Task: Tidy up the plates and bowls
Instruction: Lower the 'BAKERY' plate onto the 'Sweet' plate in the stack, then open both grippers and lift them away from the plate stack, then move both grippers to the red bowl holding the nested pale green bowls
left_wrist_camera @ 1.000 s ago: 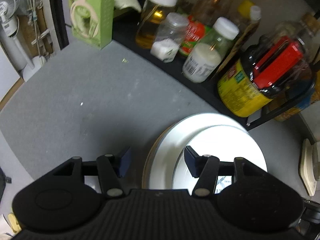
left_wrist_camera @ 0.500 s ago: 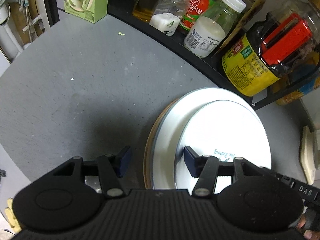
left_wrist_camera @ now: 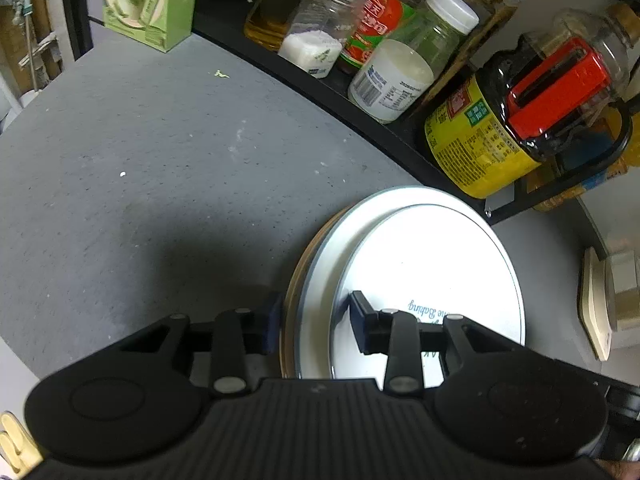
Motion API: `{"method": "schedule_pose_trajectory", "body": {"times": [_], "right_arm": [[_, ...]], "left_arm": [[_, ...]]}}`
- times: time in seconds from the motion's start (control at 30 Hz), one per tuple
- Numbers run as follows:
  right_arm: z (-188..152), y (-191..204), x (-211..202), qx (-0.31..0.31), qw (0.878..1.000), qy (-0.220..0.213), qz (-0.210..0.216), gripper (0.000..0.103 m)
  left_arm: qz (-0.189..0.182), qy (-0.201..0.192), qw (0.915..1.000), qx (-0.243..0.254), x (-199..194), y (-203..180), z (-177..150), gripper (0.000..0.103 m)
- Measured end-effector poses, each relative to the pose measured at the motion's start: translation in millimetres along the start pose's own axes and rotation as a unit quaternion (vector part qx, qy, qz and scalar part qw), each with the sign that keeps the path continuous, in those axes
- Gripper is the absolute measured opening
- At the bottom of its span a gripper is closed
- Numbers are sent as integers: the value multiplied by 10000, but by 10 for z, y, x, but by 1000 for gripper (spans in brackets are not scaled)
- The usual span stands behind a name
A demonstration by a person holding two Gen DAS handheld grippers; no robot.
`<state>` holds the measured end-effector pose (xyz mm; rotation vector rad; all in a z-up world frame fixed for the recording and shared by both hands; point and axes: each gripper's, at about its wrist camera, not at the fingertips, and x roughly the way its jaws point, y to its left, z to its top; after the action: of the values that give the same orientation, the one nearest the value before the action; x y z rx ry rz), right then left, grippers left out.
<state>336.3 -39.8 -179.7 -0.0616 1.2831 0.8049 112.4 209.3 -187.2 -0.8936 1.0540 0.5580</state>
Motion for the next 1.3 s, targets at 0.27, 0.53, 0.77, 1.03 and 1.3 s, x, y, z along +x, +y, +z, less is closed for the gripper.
{"method": "schedule_pose_trajectory", "body": {"times": [0.27, 0.53, 0.77, 1.03, 1.3], "right_arm": [[-41, 5, -41, 206, 9996, -62, -195, 39], [-11, 6, -308, 69, 9985, -510, -206, 78], [3, -153, -598, 48, 9958, -906, -114, 99], [-41, -391, -997, 43, 9920, -1258, 14, 103], [-198, -556, -1245, 2, 9911, -1327, 100, 103]], "left_arm": [[189, 290, 9980, 521, 75, -109, 133, 42], [324, 103, 9957, 863, -6, -283, 197, 58], [521, -90, 9943, 928, -103, -551, 162, 67], [478, -337, 9941, 910, -222, -871, -34, 71], [278, -282, 9932, 1099, -384, -1192, -241, 88]]}}
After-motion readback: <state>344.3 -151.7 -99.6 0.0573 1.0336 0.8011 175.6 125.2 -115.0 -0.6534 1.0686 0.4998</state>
